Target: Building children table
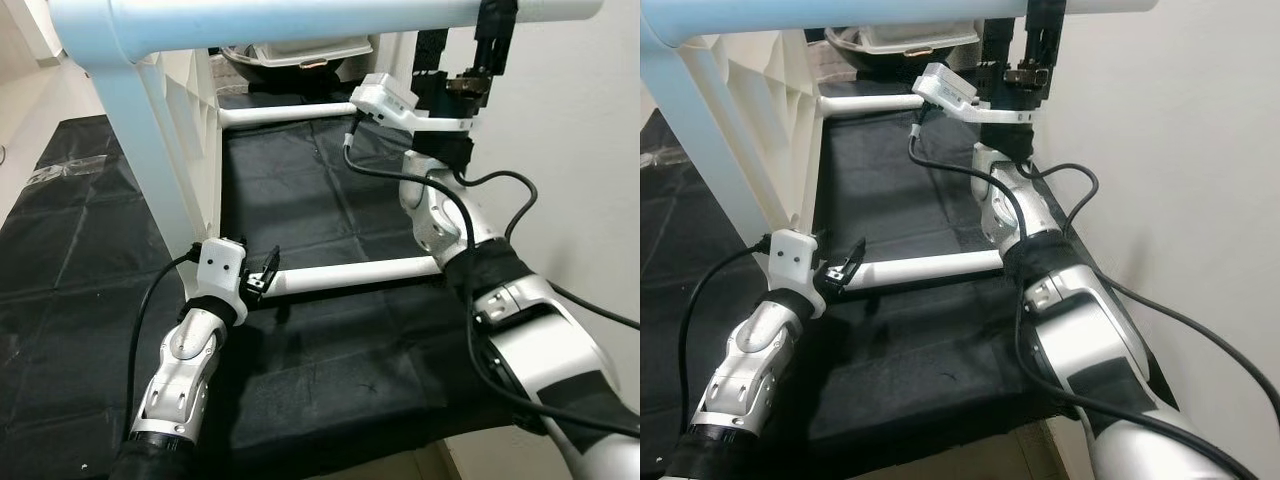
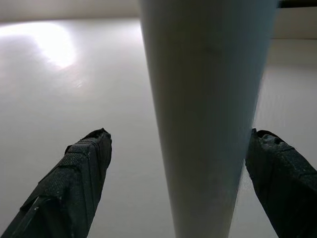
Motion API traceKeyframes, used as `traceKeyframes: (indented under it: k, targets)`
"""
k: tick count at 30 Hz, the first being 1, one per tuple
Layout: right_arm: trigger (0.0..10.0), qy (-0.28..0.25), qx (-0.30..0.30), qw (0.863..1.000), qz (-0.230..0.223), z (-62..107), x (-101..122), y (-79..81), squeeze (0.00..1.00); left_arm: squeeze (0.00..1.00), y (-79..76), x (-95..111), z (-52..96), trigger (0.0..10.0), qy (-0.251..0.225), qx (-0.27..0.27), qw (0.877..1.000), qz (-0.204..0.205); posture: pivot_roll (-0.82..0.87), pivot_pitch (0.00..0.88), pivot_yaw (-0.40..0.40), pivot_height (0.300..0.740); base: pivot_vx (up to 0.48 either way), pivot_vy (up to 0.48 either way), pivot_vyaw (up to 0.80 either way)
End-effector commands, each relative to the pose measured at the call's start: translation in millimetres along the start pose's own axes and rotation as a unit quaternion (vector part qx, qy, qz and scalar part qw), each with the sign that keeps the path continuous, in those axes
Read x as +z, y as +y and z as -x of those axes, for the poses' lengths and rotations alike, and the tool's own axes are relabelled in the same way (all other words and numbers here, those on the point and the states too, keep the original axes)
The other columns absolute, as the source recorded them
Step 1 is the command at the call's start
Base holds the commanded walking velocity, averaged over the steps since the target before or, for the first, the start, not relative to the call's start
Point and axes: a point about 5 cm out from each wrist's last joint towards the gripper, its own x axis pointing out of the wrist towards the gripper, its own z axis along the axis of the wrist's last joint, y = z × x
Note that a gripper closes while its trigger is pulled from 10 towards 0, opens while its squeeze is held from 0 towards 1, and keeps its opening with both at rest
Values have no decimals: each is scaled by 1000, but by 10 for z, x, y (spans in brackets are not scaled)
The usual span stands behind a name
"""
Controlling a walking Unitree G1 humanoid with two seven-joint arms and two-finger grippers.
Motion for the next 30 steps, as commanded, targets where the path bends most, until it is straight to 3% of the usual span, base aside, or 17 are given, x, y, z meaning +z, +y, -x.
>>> traceKeyframes:
  k: [1, 6, 7, 8, 9, 15, 16, 18, 20, 22, 23, 25, 27, 30]
  targets:
    - [10000, -9, -9, 1000, -11, -28, 70, -1, 0, 0, 46, -9, 2, 10000, 1, 7, 1000, -4, 3, 134, 20, 740, 0, 0, 0]
    - [10000, -8, -16, 1000, -6, -100, 42, 2, 0, 0, 136, 8, 0, 10000, 0, 25, 1000, -16, 1, 126, 18, 740, 0, 0, 0]
    - [3961, -8, -11, 1000, -8, -107, 37, 10, 0, 0, 152, 14, -2, 10000, -1, 28, 999, -18, 1, 126, 18, 740, 0, 0, 0]
    - [3961, -8, -11, 1000, -8, -107, 37, 10, 0, 0, 152, 14, -2, 10000, -1, 28, 999, -18, 1, 126, 18, 740, 0, 0, 0]
    - [0, -9, -10, 1000, -9, -110, 33, 12, 0, 0, 165, 23, -5, 10000, -2, 31, 999, -20, 1, 126, 18, 740, 0, 0, 0]
    - [0, -9, -8, 1000, -11, -112, 29, 20, 0, 0, 195, 25, -5, 10000, -1, 45, 999, -25, 3, 119, 19, 740, 0, 0, 0]
    - [0, -8, -7, 1000, -14, -111, 25, 22, 0, 0, 248, -12, 2, 10000, 8, 71, 997, -30, -1, 112, 23, 740, 0, 0, 0]
    - [0, -8, -7, 1000, -14, -111, 25, 22, 0, 0, 248, -12, 2, 10000, 8, 71, 997, -30, -1, 112, 23, 740, 0, 0, 0]
    - [0, -6, -5, 1000, -18, -112, 12, 24, 0, 0, 424, -123, 50, 10000, 46, 139, 987, -70, -2, 103, 23, 740, 0, 0, 0]
    - [0, -6, -5, 1000, -18, -112, 12, 24, 0, 0, 424, -123, 50, 10000, 46, 139, 987, -70, -2, 103, 23, 740, 0, 0, 0]
    - [0, -8, -13, 1000, -16, -152, -7, 15, 0, 0, 733, -234, 199, 10000, 85, 236, 964, -85, 0, 96, 26, 740, 0, 0, 0]
    - [0, -11, -22, 1000, -14, -193, -12, -1, 0, 0, 984, -291, 354, 10000, 116, 312, 937, -102, 0, 91, 28, 740, 0, 0, 0]
    - [0, -11, -22, 1000, -14, -193, -12, -1, 0, 0, 984, -291, 354, 10000, 116, 312, 937, -102, 0, 91, 28, 740, 0, 0, 0]
    - [0, -13, -32, 999, -12, -259, -18, -25, 0, 0, 1386, -273, 634, 10000, 144, 416, 889, -128, 1, 81, 31, 740, 0, 0, 0]
